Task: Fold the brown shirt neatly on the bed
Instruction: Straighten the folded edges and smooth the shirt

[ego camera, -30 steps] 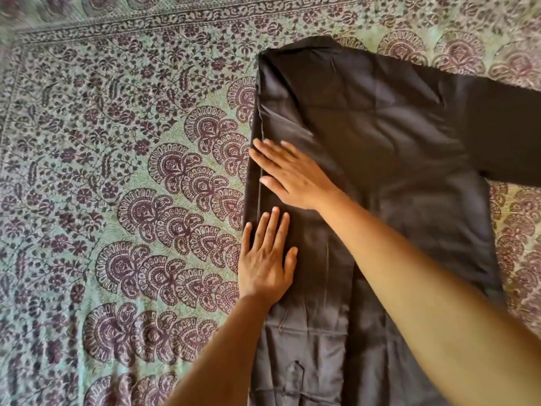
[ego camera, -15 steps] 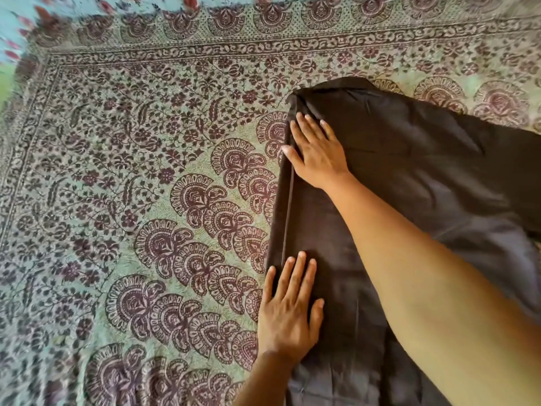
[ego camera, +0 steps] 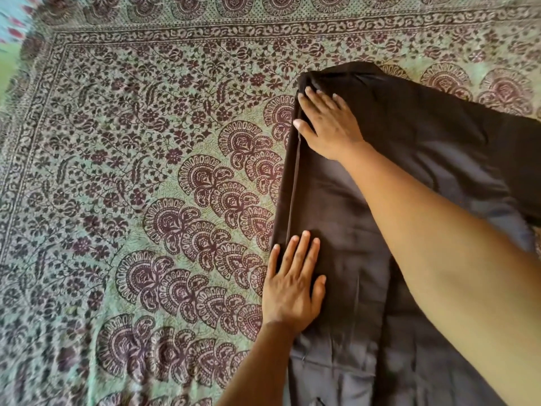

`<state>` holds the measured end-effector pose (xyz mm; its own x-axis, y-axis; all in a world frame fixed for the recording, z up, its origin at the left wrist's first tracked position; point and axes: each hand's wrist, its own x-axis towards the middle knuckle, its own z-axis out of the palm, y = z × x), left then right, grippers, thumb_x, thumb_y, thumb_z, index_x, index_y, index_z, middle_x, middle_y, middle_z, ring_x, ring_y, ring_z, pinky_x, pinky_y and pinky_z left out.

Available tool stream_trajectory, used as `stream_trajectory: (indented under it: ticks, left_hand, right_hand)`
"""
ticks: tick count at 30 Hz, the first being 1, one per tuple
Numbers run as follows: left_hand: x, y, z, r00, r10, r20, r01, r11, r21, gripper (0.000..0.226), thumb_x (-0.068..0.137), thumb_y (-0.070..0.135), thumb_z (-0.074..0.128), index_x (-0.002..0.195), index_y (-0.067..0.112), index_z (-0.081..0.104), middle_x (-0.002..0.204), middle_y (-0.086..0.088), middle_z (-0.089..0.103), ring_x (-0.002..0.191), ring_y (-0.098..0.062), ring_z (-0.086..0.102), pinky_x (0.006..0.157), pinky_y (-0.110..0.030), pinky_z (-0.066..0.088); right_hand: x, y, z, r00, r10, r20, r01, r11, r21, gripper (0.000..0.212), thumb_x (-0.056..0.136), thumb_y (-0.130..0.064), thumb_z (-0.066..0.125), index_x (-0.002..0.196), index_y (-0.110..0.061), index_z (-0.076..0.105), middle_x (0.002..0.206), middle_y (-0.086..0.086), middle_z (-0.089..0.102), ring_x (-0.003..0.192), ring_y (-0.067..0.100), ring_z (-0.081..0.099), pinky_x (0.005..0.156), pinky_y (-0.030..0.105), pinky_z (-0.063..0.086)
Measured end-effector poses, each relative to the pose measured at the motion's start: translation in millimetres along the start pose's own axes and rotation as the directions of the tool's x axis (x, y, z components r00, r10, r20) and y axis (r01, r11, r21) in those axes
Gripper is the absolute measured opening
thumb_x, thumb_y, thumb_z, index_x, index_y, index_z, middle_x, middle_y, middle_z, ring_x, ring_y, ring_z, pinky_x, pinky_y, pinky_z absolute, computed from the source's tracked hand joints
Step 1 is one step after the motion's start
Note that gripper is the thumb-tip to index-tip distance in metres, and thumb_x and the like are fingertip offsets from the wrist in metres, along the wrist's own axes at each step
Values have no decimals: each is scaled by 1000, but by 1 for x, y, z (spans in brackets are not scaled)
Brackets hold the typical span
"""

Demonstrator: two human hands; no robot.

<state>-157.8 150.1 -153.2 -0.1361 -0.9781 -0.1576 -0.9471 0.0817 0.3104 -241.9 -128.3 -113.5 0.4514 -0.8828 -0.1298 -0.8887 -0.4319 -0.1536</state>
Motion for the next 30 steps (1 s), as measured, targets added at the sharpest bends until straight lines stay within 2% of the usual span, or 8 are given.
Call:
stream_trajectory:
  ticks: [5, 12, 16, 17, 20, 25, 28, 30]
  left_hand:
    - [0, -1, 2, 1000, -7, -8, 7, 1000, 14, 62, 88, 43, 37, 146, 21, 29, 153, 0, 28, 140, -16, 25, 113, -41, 15]
    - [-1, 0, -5, 1000, -22, 11, 21, 999, 35, 60, 89, 44, 30, 145, 20, 31, 153, -1, 26, 140, -21, 30, 113, -39, 10]
    - [-6, 12, -17, 993, -56, 106, 59, 998, -32, 76, 80, 58, 15, 149, 25, 10, 158, 4, 2, 146, -16, 4, 116, -39, -4]
    - [-9, 22, -21, 990, -65, 125, 74, 995, -72, 75, 83, 57, 24, 149, 26, 8, 158, 4, 1, 146, -14, 3, 116, -39, -3]
    - [-22, 60, -30, 991, -57, 122, 77, 982, -171, 73, 90, 37, 50, 149, 24, 9, 158, 3, 8, 145, -13, 11, 115, -37, 8]
    - [-52, 131, -27, 994, -9, 112, 44, 948, -314, 66, 89, 31, 55, 146, 20, 24, 152, 1, 29, 139, -19, 30, 110, -35, 24]
    - [-75, 177, -21, 985, -30, 168, 77, 956, -283, 61, 91, 34, 52, 145, 24, 26, 145, 1, 39, 126, -22, 45, 103, -36, 34]
    - [-92, 206, -16, 978, -83, 192, 133, 956, -261, 59, 91, 36, 51, 144, 26, 28, 139, 1, 47, 112, -25, 55, 95, -38, 42]
  right_hand:
    - [-89, -5, 24, 994, -24, -110, 35, 995, 99, 64, 91, -45, 20, 145, -11, 27, 152, 11, 25, 141, 23, 24, 114, 40, 14]
    - [-236, 6, 28, 985, 105, -139, -83, 985, 154, 59, 92, -39, 32, 141, -7, 34, 145, 16, 39, 131, 28, 42, 106, 44, 32]
    - [-304, 18, 16, 968, 214, -133, -189, 966, 173, 58, 91, -37, 34, 139, -5, 38, 139, 18, 45, 125, 30, 49, 101, 46, 38]
    - [-320, 22, 15, 964, 235, -121, -212, 961, 178, 58, 91, -37, 33, 139, -6, 38, 139, 18, 46, 125, 30, 49, 101, 46, 38]
    - [-357, 34, 15, 953, 294, -74, -274, 940, 203, 59, 92, -40, 31, 140, -6, 36, 140, 17, 45, 126, 30, 48, 101, 45, 38]
    - [-400, 64, 6, 934, 354, -56, -323, 900, 292, 68, 89, -48, 22, 144, -9, 30, 146, 15, 38, 133, 29, 39, 106, 43, 34]
    - [-420, 88, -1, 922, 386, -43, -346, 867, 358, 71, 87, -52, 20, 144, -10, 29, 147, 14, 35, 134, 29, 37, 105, 41, 34]
    - [-431, 103, -5, 917, 399, -31, -358, 852, 383, 65, 90, -46, 28, 145, -10, 27, 148, 14, 34, 134, 29, 37, 104, 39, 34]
